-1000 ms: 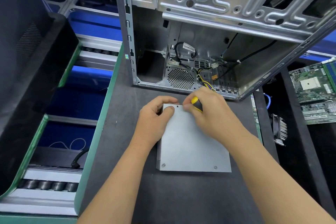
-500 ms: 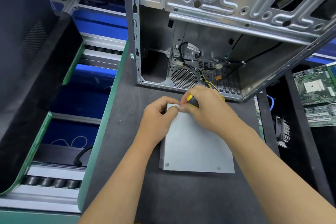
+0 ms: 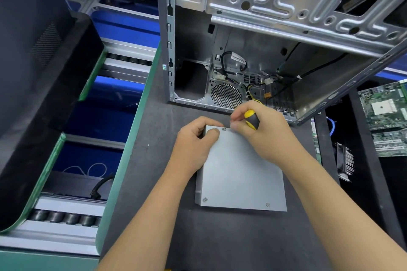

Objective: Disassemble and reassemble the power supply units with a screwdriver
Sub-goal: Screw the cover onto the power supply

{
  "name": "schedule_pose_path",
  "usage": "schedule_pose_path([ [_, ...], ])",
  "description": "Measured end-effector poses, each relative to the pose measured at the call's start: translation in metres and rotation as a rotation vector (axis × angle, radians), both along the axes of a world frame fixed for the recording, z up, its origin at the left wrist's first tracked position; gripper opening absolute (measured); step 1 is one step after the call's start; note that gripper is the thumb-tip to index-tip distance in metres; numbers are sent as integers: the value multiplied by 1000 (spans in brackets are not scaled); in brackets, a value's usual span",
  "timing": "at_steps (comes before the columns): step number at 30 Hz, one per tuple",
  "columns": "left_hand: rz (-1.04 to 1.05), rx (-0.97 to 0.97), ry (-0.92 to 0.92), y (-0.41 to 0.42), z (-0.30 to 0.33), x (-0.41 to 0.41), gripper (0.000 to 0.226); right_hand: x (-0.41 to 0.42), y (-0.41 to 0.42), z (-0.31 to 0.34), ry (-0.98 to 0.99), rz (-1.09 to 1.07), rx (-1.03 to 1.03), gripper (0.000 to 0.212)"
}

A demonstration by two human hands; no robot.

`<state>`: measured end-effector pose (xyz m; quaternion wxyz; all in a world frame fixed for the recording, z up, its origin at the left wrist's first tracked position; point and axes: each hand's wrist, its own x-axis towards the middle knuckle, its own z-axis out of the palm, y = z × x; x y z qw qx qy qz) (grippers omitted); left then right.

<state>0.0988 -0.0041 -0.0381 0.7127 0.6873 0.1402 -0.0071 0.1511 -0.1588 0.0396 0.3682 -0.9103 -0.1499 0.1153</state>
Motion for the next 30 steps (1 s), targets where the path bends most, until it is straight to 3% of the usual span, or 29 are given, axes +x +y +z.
schedule_pose_path([
  [3,3,12,4,0,3,0,15,-2,-4,4,-119,-113,67,9],
  [5,-13,27,-3,1,7,1,9,-1,-10,14,-162,-247,205,17],
  [8,10,65,-4,2,7,4,24,1,-17,28,-131,-421,505,24],
  [16,25,31,59,2,7,9,19,10,-17,34,131,-619,1117,37],
  [25,28,27,72,2,10,9,18,8,6,18,120,-932,1530,44],
  [30,26,41,64,2,10,9,19,12,14,13,125,-1017,1640,44],
])
